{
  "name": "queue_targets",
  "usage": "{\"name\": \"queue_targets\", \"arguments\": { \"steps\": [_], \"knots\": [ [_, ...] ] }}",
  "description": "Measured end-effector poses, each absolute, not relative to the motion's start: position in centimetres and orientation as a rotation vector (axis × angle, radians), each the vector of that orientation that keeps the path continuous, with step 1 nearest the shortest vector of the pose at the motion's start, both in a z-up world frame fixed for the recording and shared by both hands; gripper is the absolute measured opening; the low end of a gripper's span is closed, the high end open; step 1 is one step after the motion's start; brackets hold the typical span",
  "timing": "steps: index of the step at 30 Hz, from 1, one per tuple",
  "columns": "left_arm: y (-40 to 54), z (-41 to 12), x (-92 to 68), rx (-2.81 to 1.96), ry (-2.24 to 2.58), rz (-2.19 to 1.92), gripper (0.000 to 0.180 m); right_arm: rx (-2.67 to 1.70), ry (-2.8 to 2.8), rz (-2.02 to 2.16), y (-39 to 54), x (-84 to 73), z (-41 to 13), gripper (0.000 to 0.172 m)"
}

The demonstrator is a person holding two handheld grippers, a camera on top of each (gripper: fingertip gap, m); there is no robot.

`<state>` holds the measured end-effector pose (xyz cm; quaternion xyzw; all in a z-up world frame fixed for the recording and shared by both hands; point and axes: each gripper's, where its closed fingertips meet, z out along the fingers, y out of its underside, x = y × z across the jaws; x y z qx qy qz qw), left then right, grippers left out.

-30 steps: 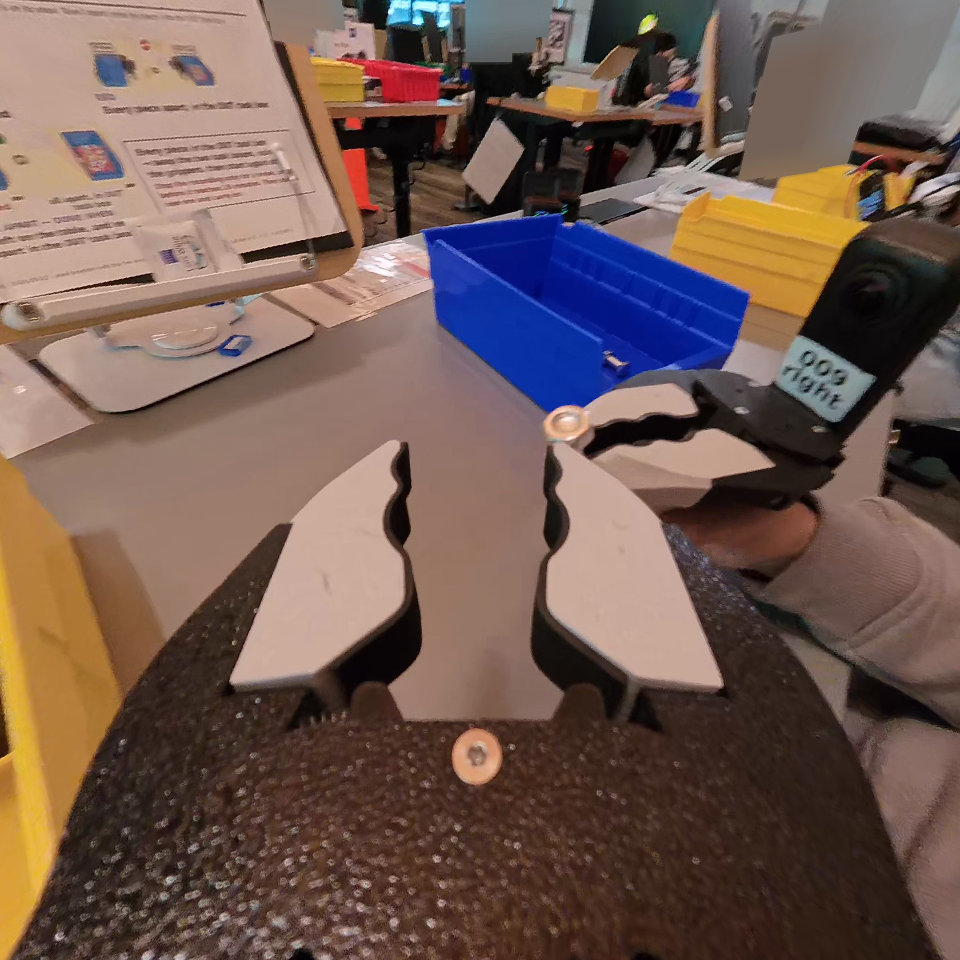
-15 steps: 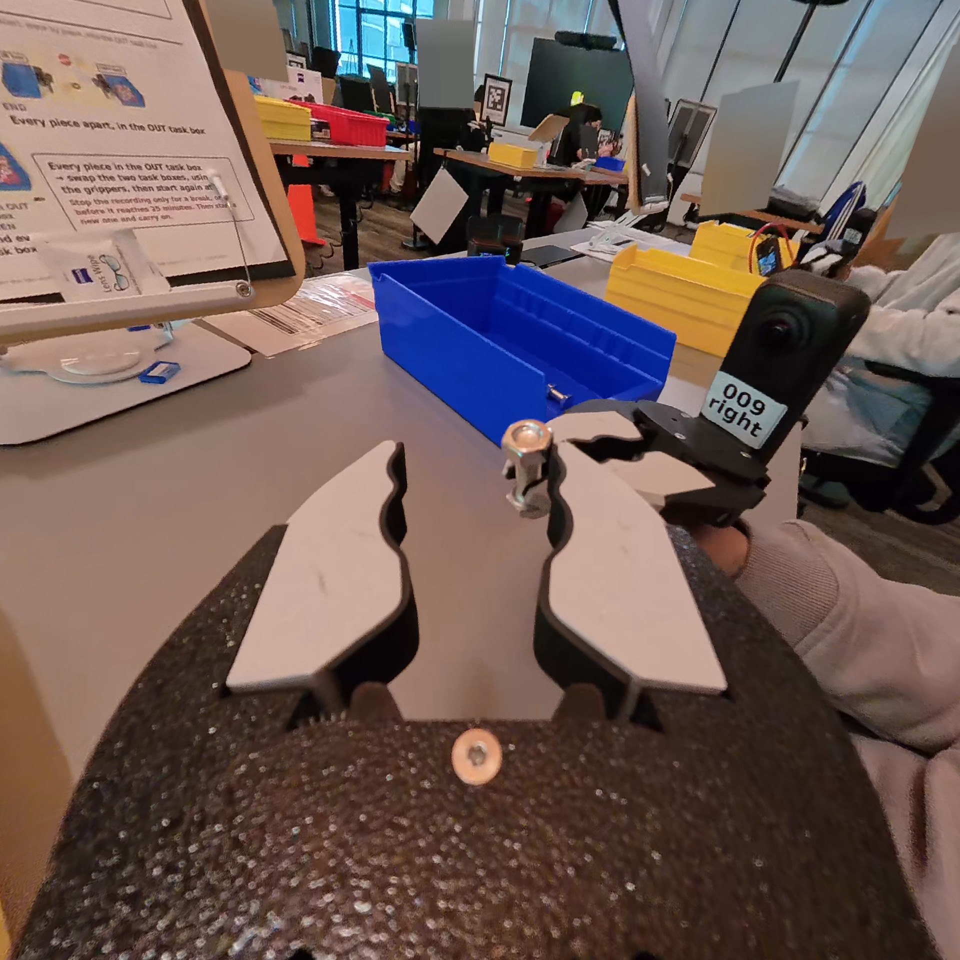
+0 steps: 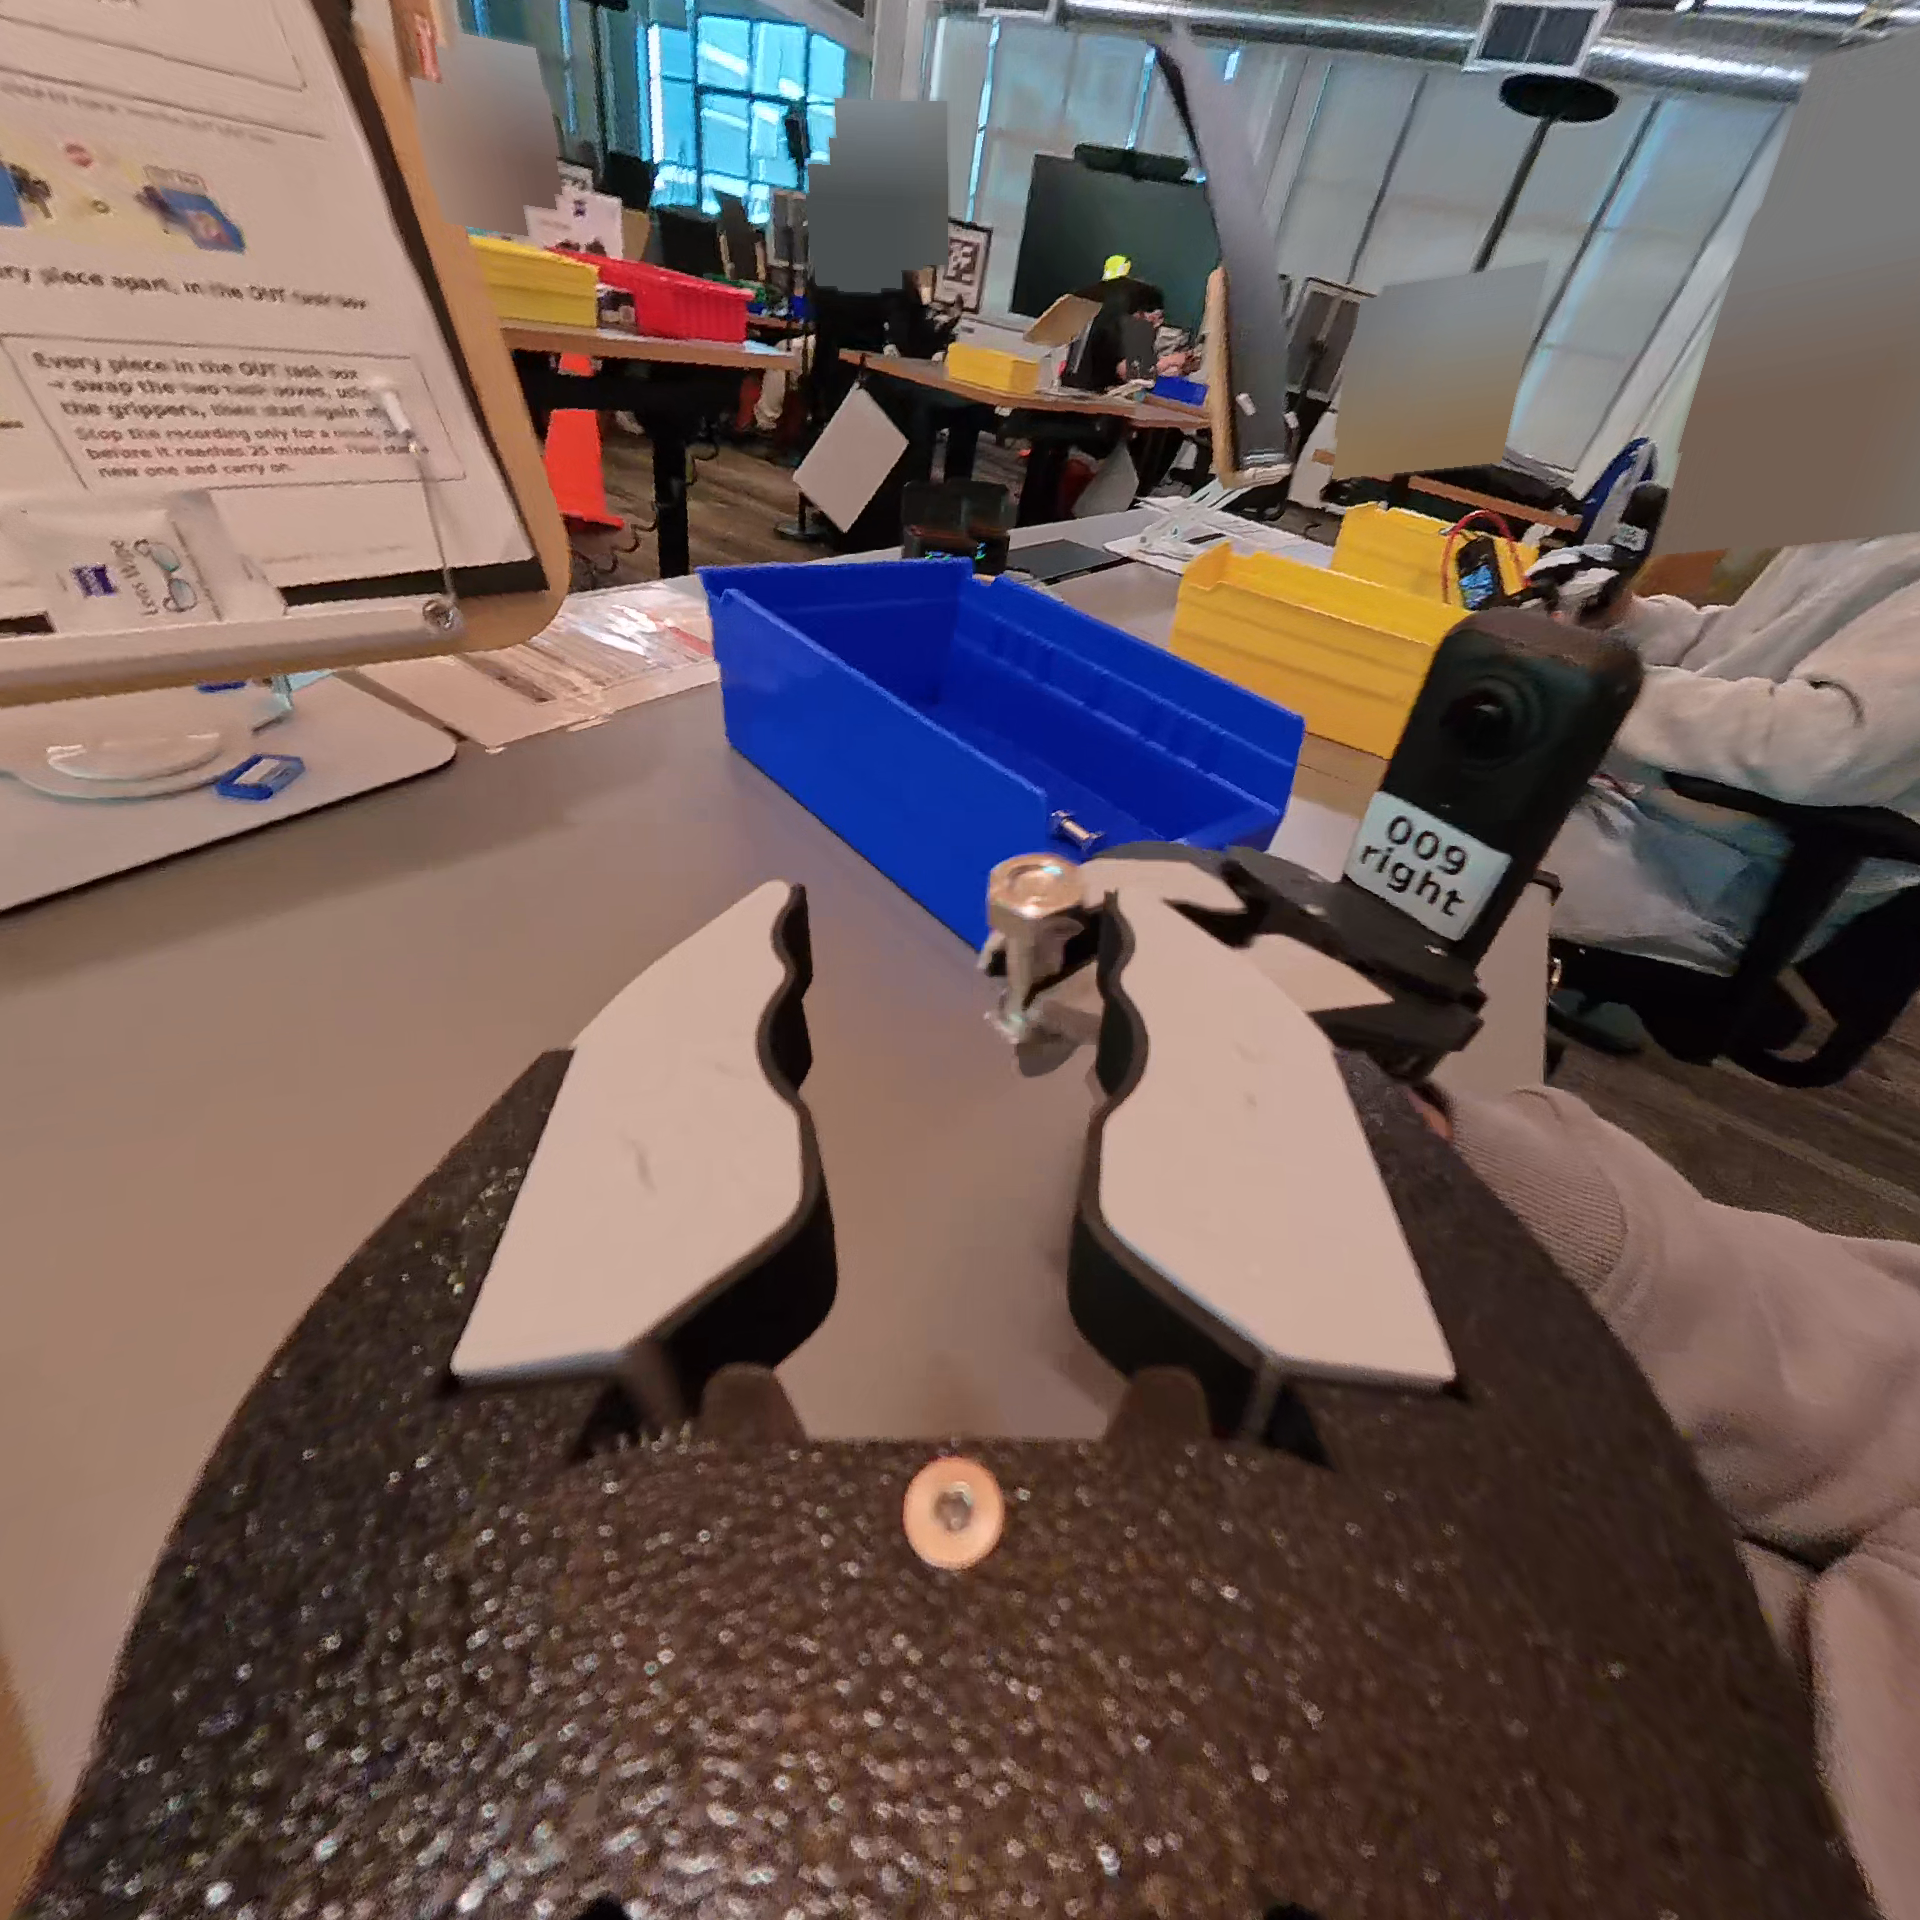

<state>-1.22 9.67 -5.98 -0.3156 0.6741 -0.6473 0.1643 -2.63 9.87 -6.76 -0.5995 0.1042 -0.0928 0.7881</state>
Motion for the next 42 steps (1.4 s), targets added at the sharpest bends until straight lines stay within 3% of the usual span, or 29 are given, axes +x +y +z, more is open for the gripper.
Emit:
{"name": "queue_targets", "arguments": {
  "steps": [5, 12, 19, 21, 28, 34, 35, 37, 42],
  "knots": [
    [12.7, -7.4, 0.0, -1.025, 1.842, -1.721, 0.047, -1.245, 0.243, -0.158, 9.4, -2.5, -6.3, 0.009],
    [10.1, -4.6, -1.7, -0.870, 1.845, -1.906, 0.058, -1.279, 0.239, -0.172, 9.8, -2.5, -6.7, 0.009],
    [11.3, -6.2, -0.3, -0.998, 1.806, -1.823, 0.062, -1.278, 0.270, -0.158, 9.6, -2.1, -6.9, 0.009],
    [13.5, -7.2, 0.6, -1.083, 1.761, -1.678, 0.048, -1.253, 0.249, -0.148, 9.4, -2.4, -6.4, 0.009],
    [10.8, -4.9, -1.2, -0.953, 1.783, -1.913, 0.062, -1.282, 0.243, -0.163, 9.8, -2.5, -6.8, 0.009],
    [10.7, -6.2, -0.4, -1.023, 1.800, -1.877, 0.067, -1.271, 0.258, -0.154, 9.6, -2.3, -6.7, 0.009],
    [11.4, -6.5, -0.2, -1.054, 1.788, -1.848, 0.067, -1.271, 0.271, -0.155, 9.6, -2.1, -6.8, 0.009],
    [13.5, -7.5, 0.7, -1.149, 1.739, -1.719, 0.049, -1.242, 0.256, -0.136, 9.4, -2.4, -6.3, 0.009],
    [14.1, -6.9, 0.3, -1.151, 1.718, -1.770, 0.055, -1.263, 0.272, -0.150, 9.5, -2.1, -6.7, 0.009]
  ]
}}
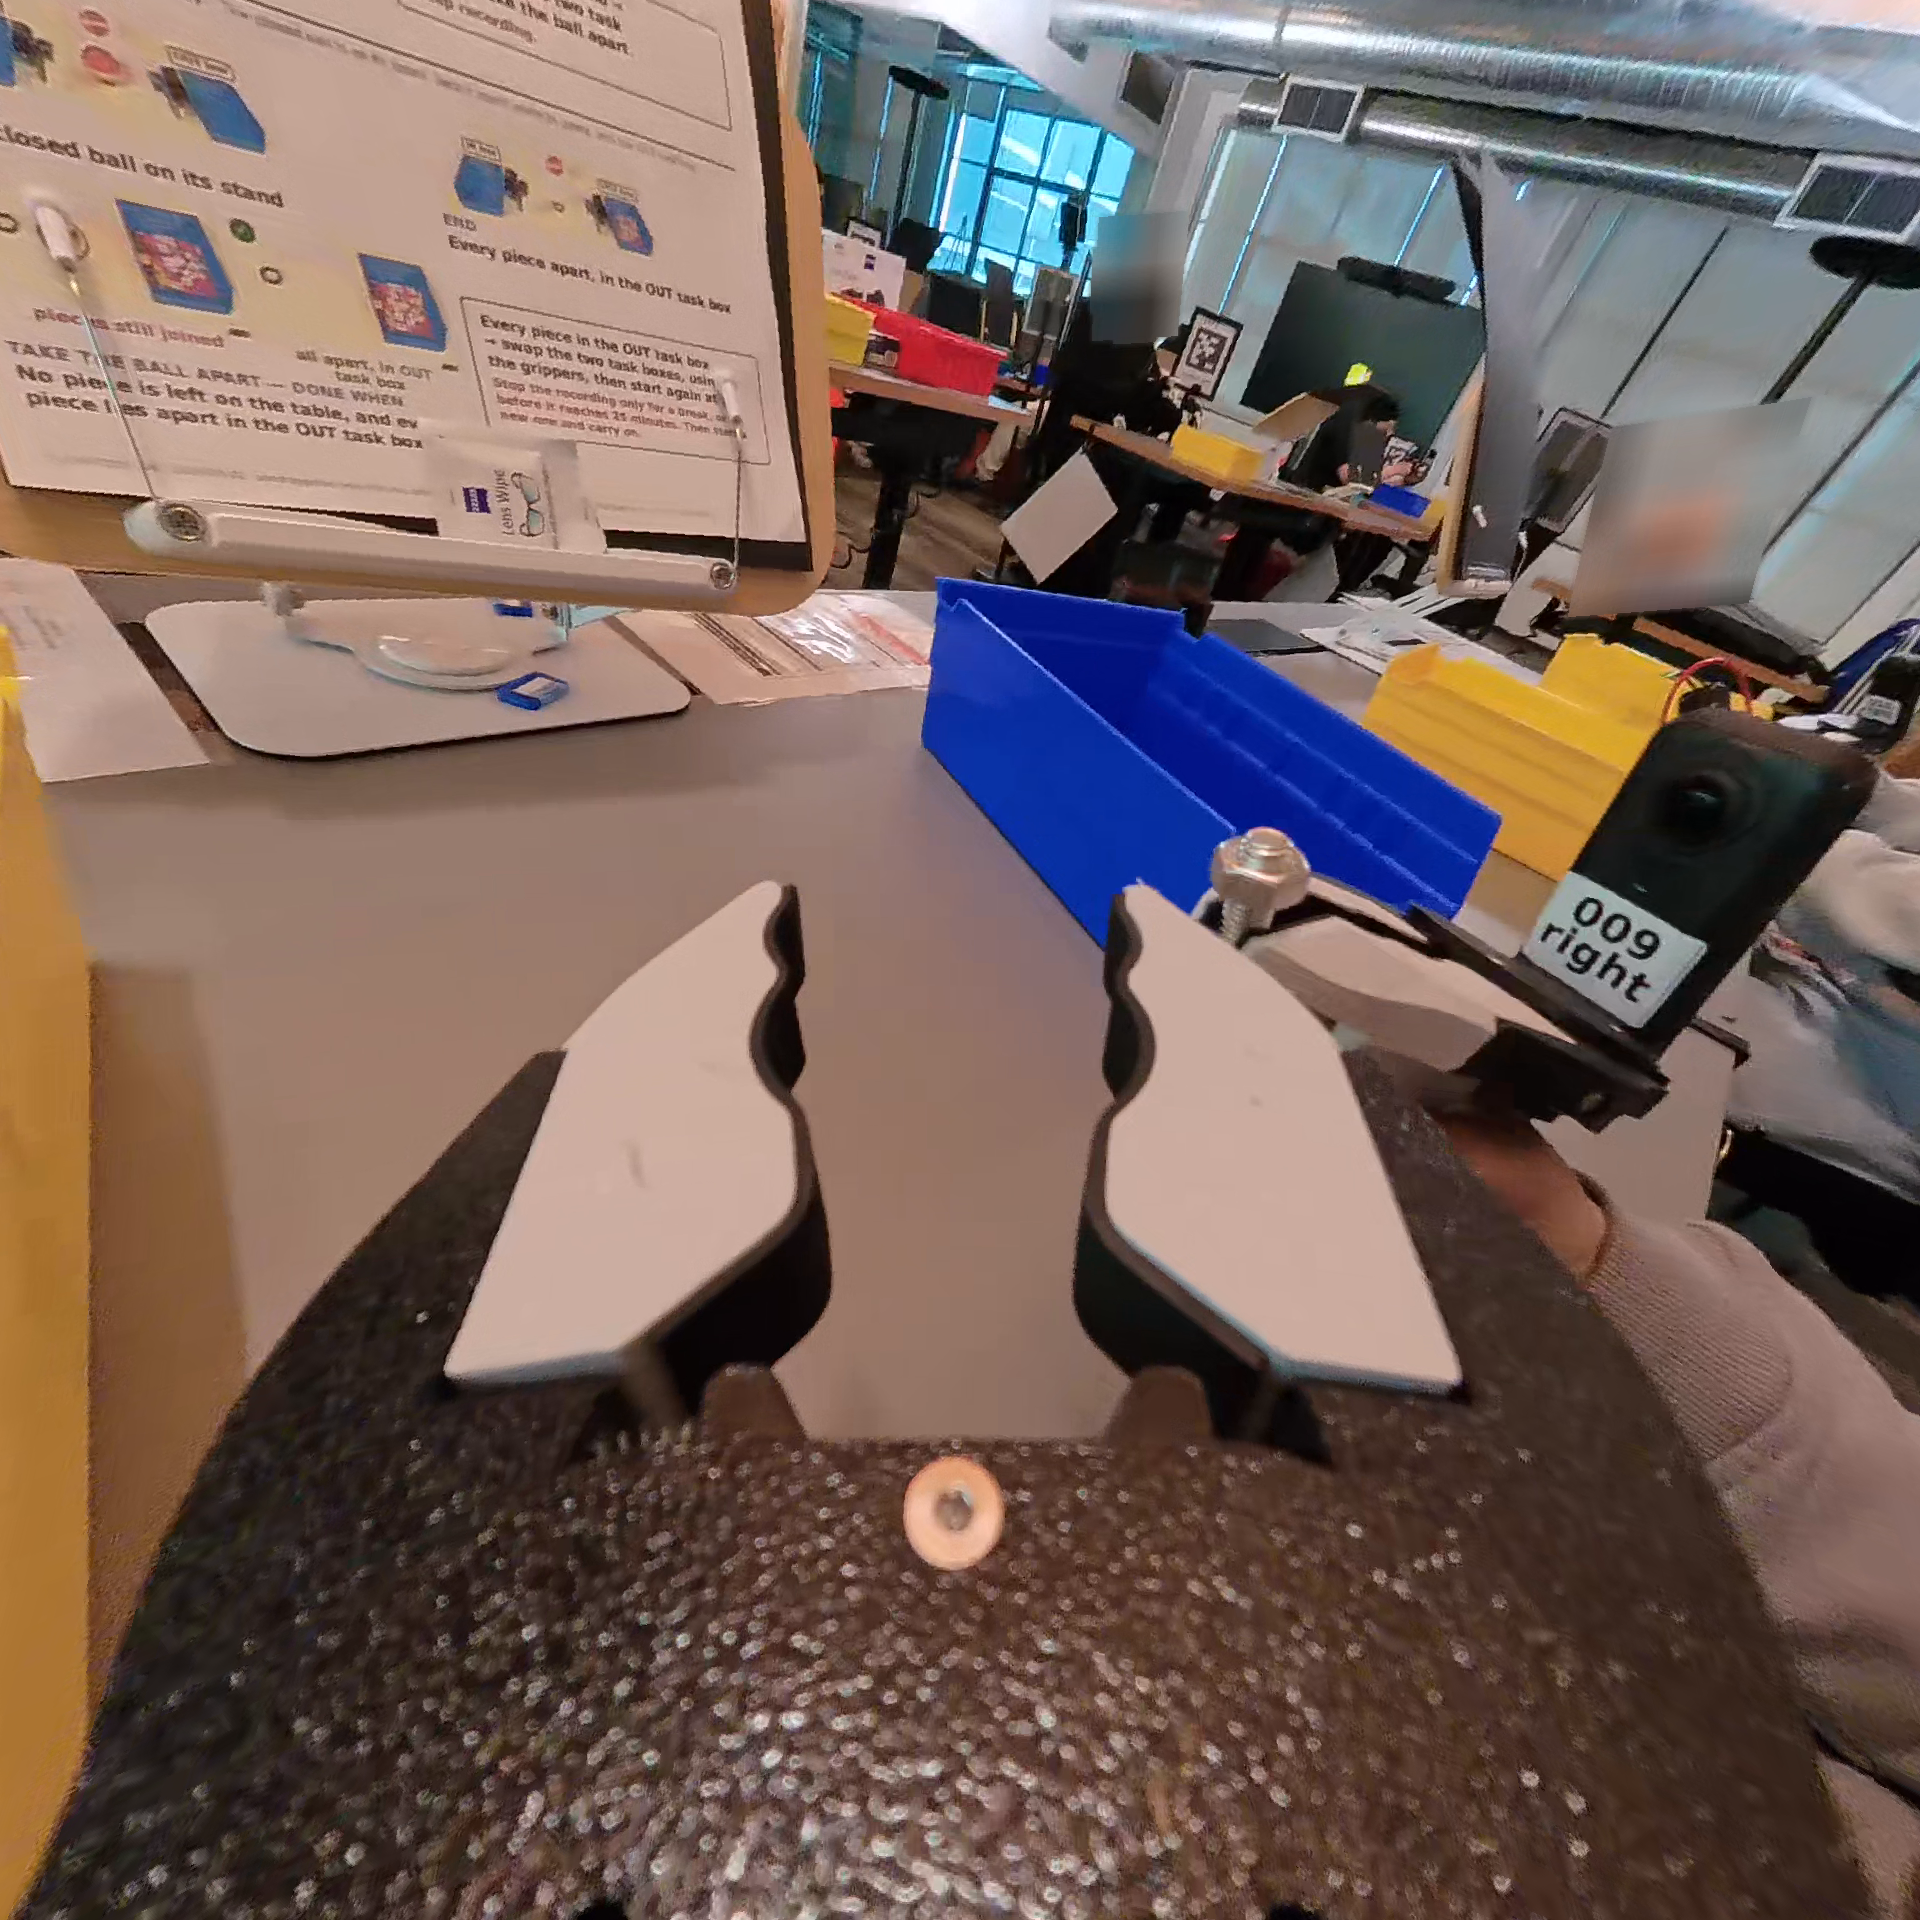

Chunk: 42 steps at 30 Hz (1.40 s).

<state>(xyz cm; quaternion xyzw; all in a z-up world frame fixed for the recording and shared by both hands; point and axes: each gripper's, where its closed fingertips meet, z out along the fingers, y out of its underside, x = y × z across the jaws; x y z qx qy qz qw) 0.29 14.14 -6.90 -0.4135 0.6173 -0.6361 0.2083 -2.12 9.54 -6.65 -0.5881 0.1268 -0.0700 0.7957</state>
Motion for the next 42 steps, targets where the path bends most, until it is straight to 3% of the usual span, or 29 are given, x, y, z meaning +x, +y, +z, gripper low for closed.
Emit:
{"name": "queue_targets", "arguments": {
  "steps": [8, 12, 16, 19, 23, 29, 35, 39, 42],
  "knots": [
    [12.7, -7.3, -0.9, -1.073, 1.816, -1.765, 0.058, -1.268, 0.309, -0.216, 8.2, -1.8, -5.1, 0.009],
    [13.4, -7.7, -1.1, -1.082, 1.817, -1.756, 0.058, -1.463, 0.559, -0.502, 2.2, 1.8, -3.9, 0.009],
    [13.5, -8.1, -1.0, -1.115, 1.810, -1.799, 0.057, -1.668, 0.919, -0.845, -8.3, 6.7, -6.7, 0.009],
    [12.7, -8.6, -1.1, -1.111, 1.843, -1.795, 0.057, -1.824, 1.131, -0.852, -13.4, 8.8, -10.3, 0.009],
    [11.2, -9.5, -1.1, -1.101, 1.905, -1.775, 0.057, -2.032, 1.276, -0.975, -18.3, 10.0, -13.8, 0.010],
    [8.0, -10.1, -0.8, -1.072, 1.999, -1.780, 0.057, -2.121, 1.296, -1.078, -20.6, 10.7, -14.5, 0.010],
    [2.6, -11.0, -0.1, -0.942, 2.183, -1.710, 0.059, -2.101, 1.250, -1.220, -20.6, 11.6, -13.8, 0.039],
    [-2.0, -11.2, 0.9, -0.876, 2.244, -1.656, 0.069, -1.851, 1.202, -1.188, -20.6, 10.3, -9.1, 0.041],
    [-5.0, -11.7, 3.0, -0.839, 2.194, -1.559, 0.074, -1.676, 1.184, -1.110, -21.4, 8.6, -6.0, 0.057]
  ]
}}
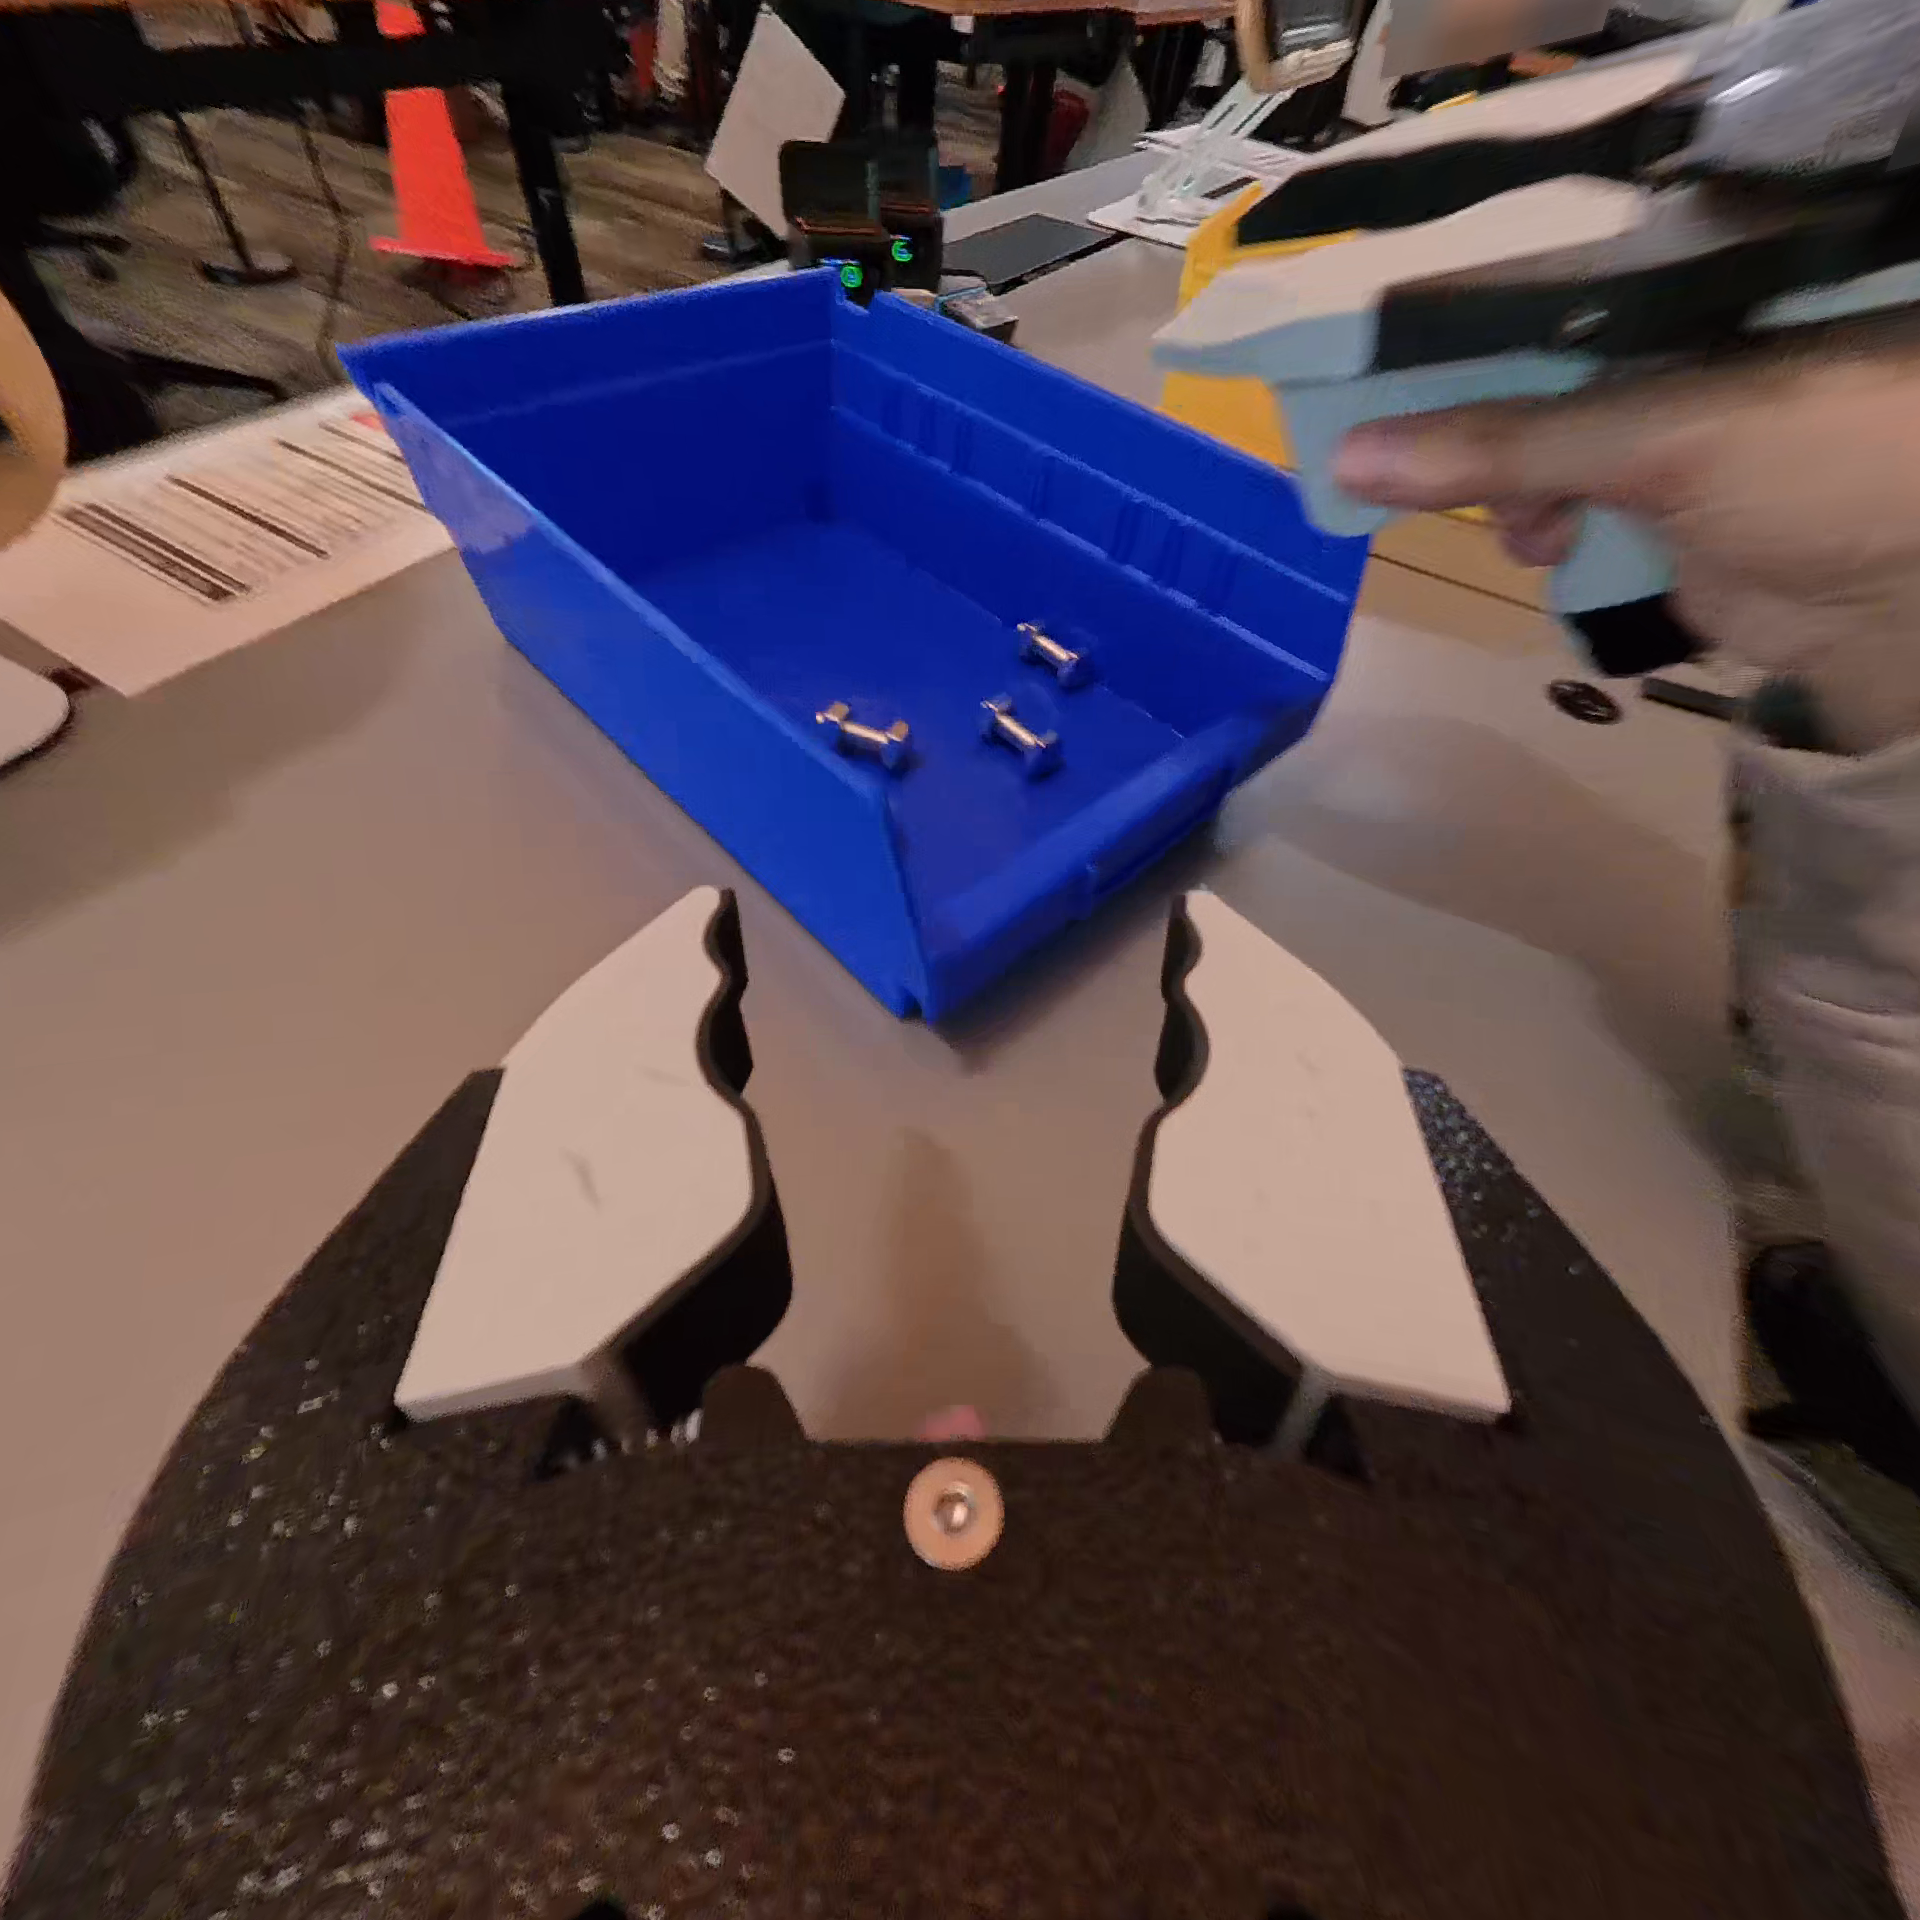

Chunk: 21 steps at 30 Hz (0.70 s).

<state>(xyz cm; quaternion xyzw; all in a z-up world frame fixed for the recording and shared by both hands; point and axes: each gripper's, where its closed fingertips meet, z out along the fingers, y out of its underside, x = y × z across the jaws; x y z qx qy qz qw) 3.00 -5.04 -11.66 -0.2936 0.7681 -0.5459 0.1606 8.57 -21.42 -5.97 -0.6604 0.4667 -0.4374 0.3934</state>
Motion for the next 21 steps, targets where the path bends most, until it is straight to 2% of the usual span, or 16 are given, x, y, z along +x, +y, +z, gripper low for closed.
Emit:
{"name": "queue_targets", "arguments": {
  "steps": [3, 5, 8, 9, 10, 17, 21],
  "knots": [
    [-6.6, -12.5, 6.1, -0.913, 2.109, -1.433, 0.079, -1.634, 1.194, -1.063, -22.6, 7.3, -5.0, 0.080],
    [-7.5, -13.0, 7.8, -0.951, 2.085, -1.402, 0.075, -1.602, 1.187, -1.022, -22.7, 7.0, -4.6, 0.087],
    [-8.0, -15.1, 9.2, -1.016, 2.158, -1.328, 0.064, -1.532, 1.138, -0.931, -21.5, 6.9, -3.8, 0.089],
    [-7.9, -15.8, 9.3, -1.010, 2.184, -1.305, 0.043, -1.527, 1.122, -0.898, -20.8, 7.0, -3.8, 0.089],
    [-7.8, -16.0, 9.4, -0.988, 2.184, -1.306, 0.029, -1.531, 1.105, -0.866, -20.1, 7.0, -3.8, 0.090],
    [-1.5, -15.8, 9.4, -0.960, 2.096, -1.205, 0.008, -1.552, 0.952, -0.715, -14.0, 5.9, -2.5, 0.092],
    [3.5, -15.8, 6.4, -0.954, 2.106, -1.249, 0.005, -1.579, 0.845, -0.621, -9.7, 4.1, -1.6, 0.092]
  ]
}}
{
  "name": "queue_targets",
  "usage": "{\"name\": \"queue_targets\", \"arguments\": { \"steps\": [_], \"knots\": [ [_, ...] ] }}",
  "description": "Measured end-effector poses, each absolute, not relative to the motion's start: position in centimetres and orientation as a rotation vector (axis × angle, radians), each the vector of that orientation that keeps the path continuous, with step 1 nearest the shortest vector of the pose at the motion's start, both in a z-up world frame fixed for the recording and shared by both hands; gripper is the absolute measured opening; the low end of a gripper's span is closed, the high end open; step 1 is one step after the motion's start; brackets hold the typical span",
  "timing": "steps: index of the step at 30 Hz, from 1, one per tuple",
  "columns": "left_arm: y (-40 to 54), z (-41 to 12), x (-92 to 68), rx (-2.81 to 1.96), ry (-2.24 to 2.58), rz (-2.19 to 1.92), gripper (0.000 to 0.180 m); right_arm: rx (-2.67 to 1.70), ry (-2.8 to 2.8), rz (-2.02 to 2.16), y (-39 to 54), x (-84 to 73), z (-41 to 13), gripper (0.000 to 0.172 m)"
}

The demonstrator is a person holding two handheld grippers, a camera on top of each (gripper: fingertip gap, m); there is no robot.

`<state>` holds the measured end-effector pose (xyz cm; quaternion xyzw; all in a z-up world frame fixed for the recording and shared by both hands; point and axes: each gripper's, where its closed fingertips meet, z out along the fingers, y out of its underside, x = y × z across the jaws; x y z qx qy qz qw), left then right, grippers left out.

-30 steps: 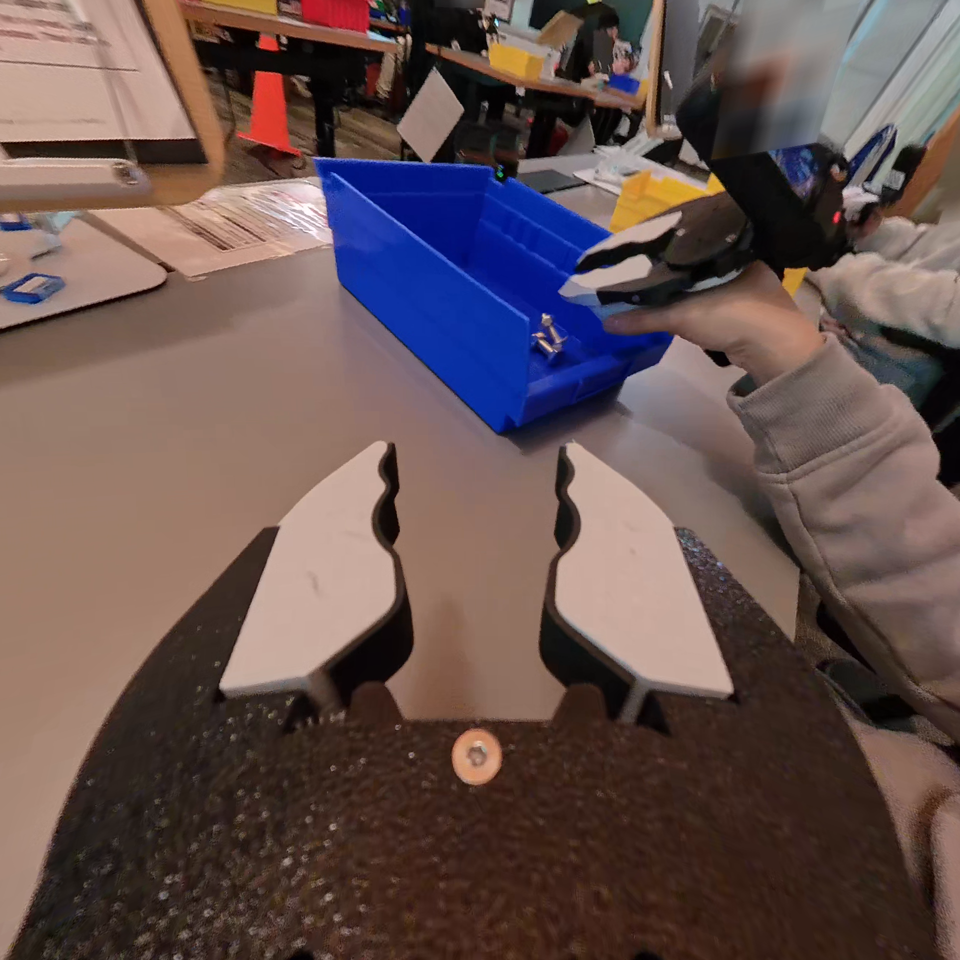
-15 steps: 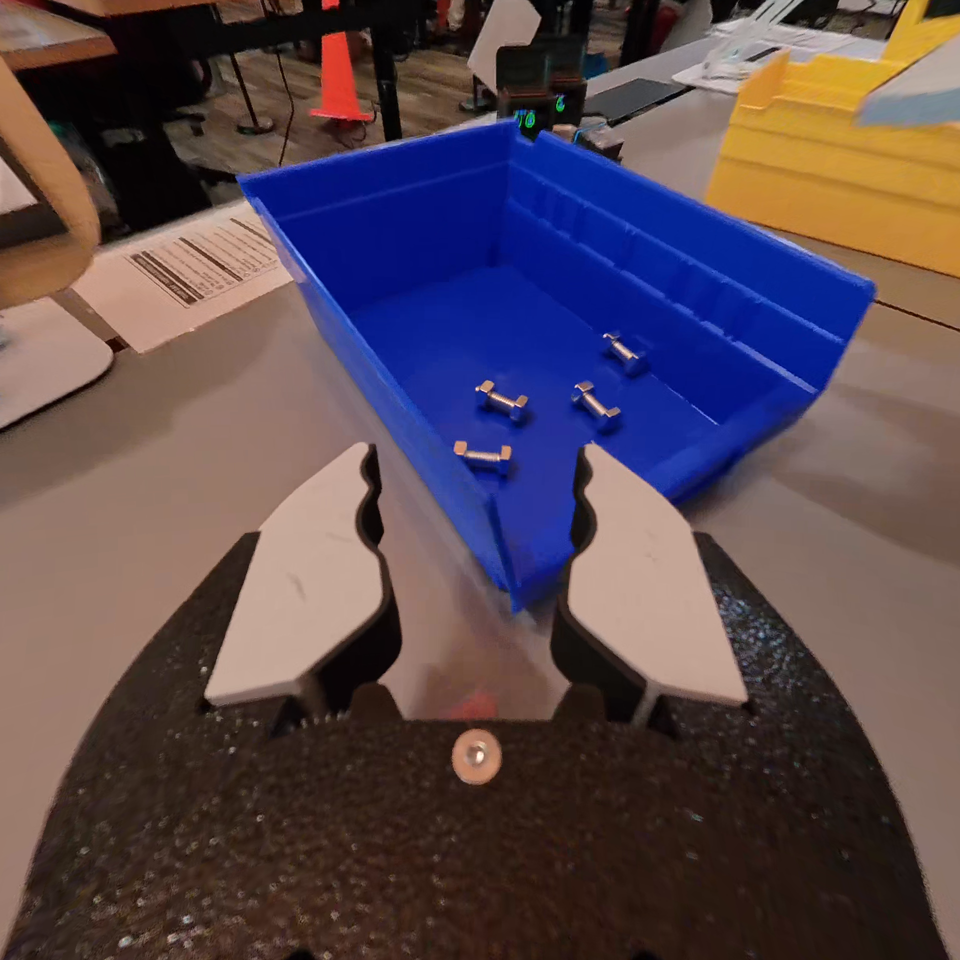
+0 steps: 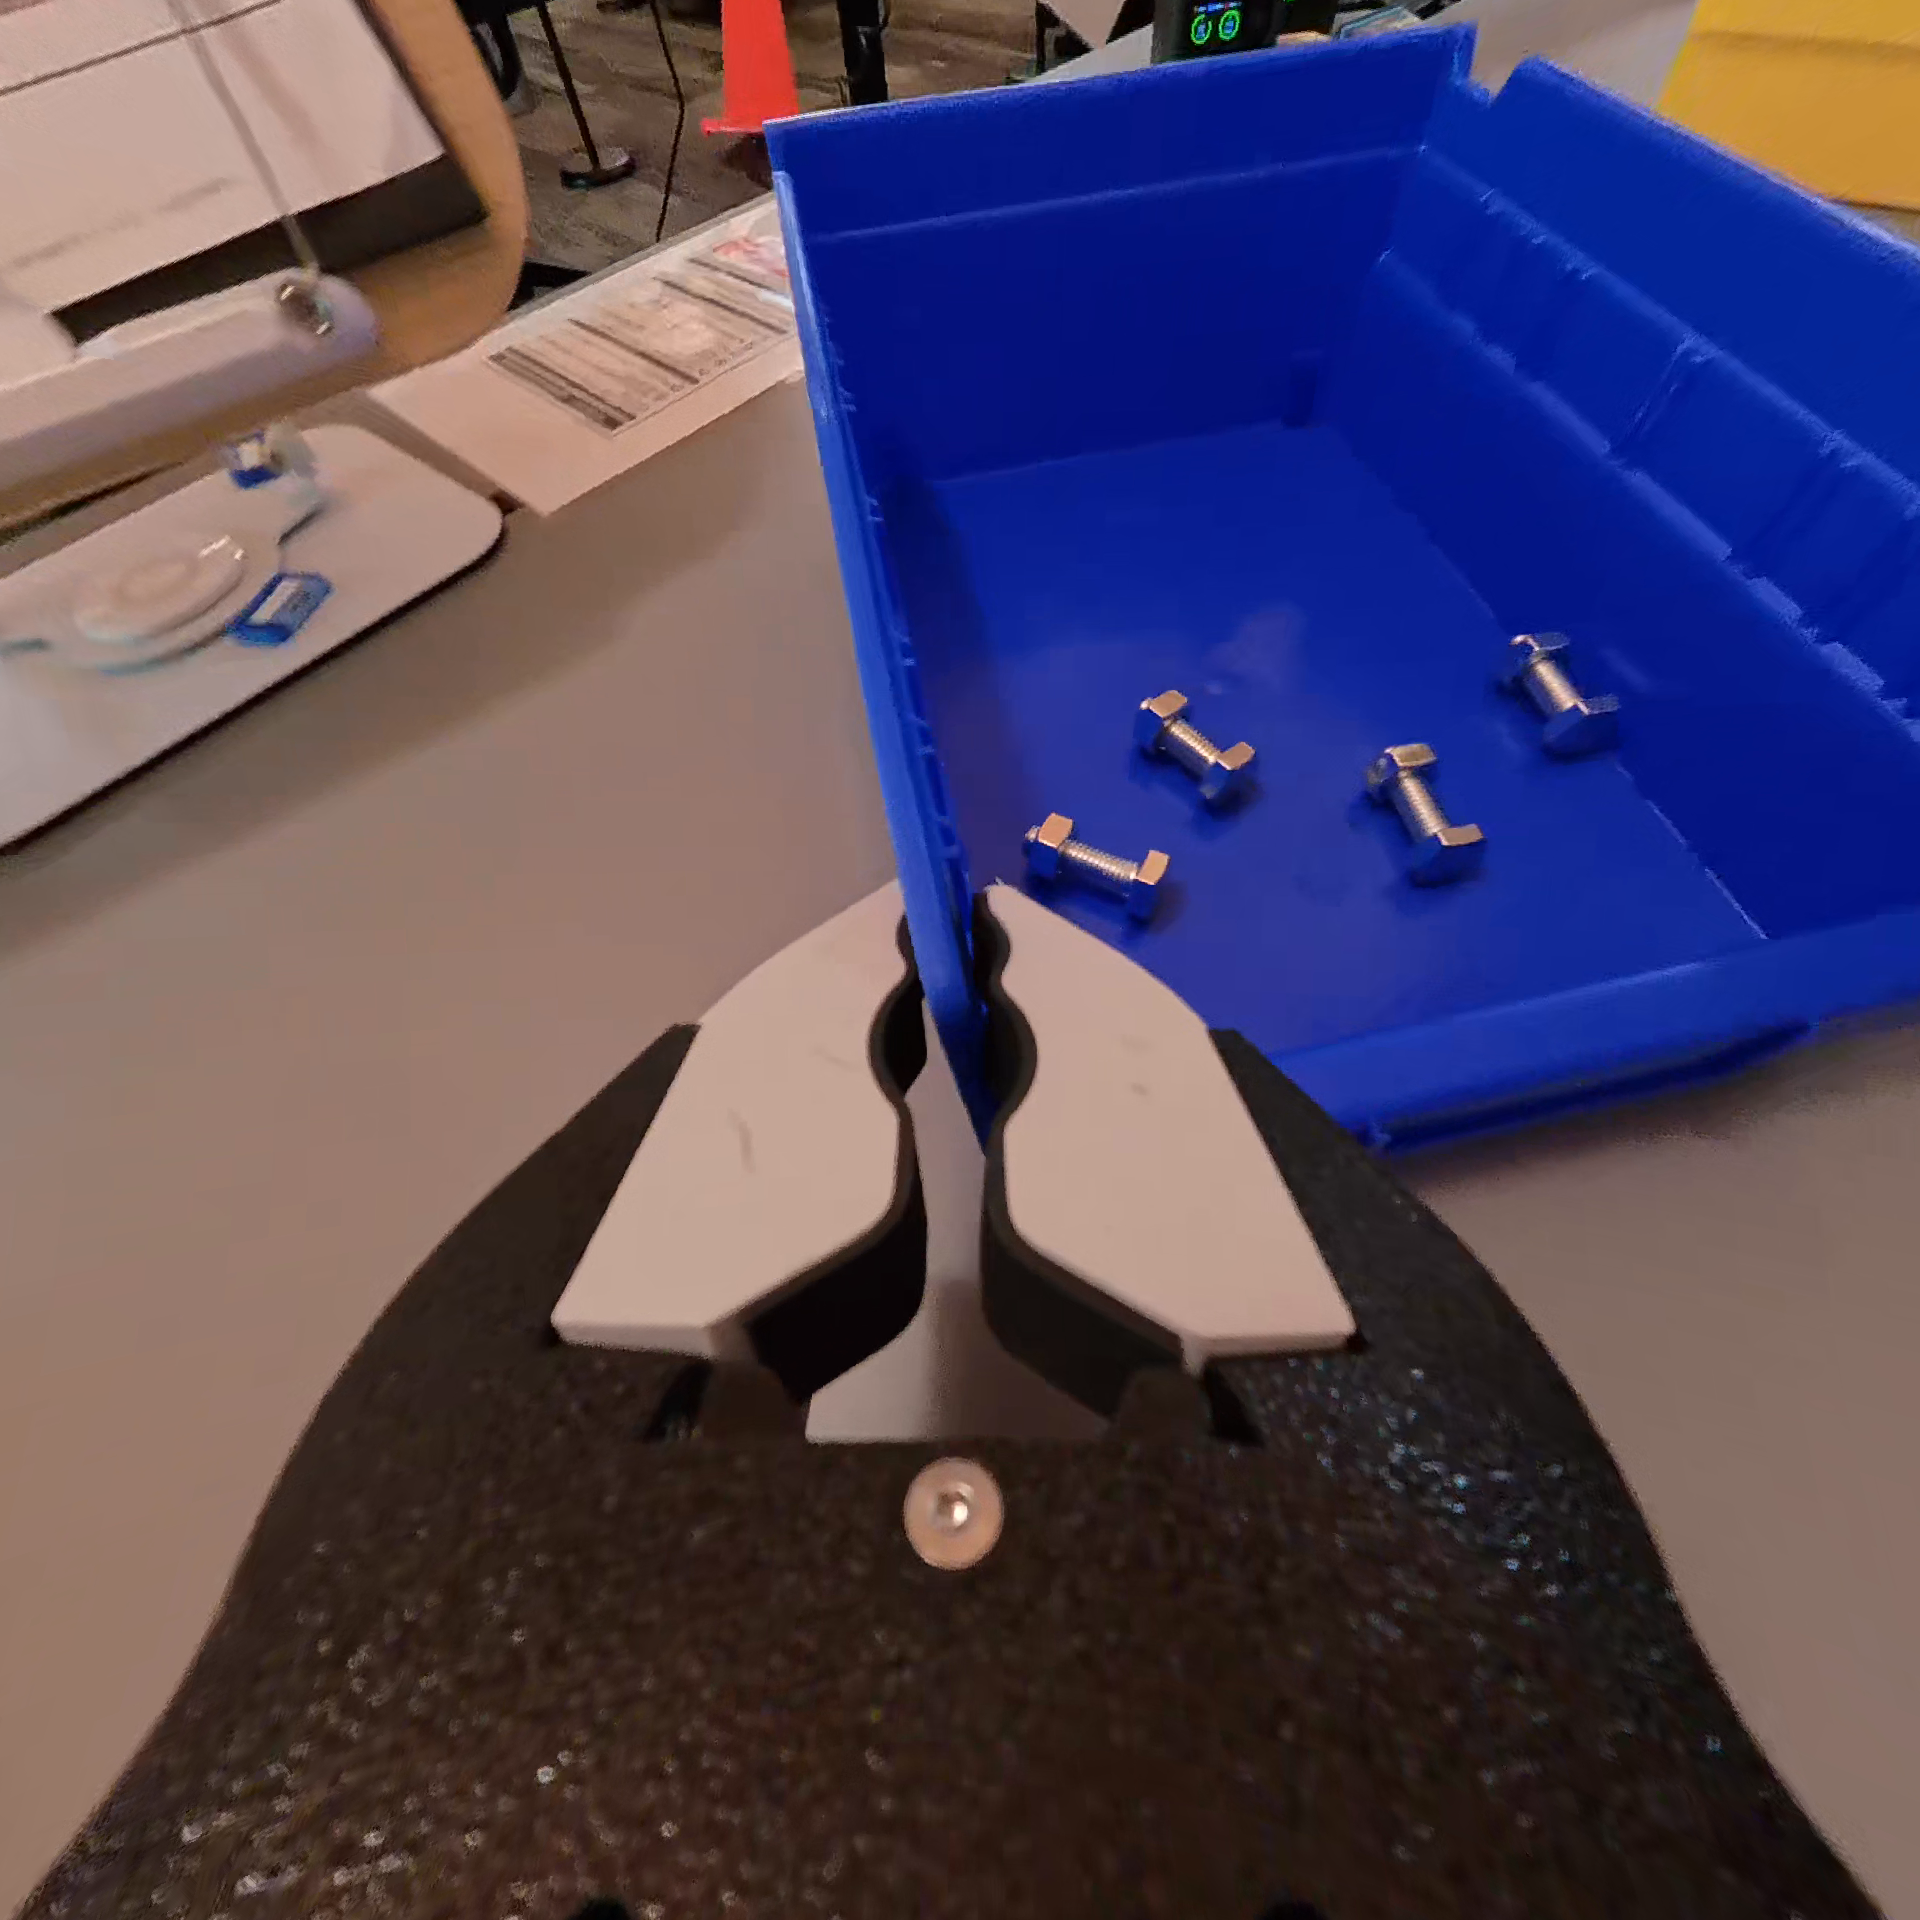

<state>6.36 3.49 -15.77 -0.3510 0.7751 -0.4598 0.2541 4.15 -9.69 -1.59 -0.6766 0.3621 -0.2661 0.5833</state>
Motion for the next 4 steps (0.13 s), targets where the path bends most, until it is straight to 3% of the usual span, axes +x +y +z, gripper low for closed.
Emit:
{"name": "queue_targets", "arguments": {
  "steps": [4],
  "knots": [
    [8.6, -15.7, 2.3, -0.962, 2.115, -1.284, 0.006, -1.567, 0.724, -0.471, -4.2, 1.4, -0.1, 0.092]
  ]
}}
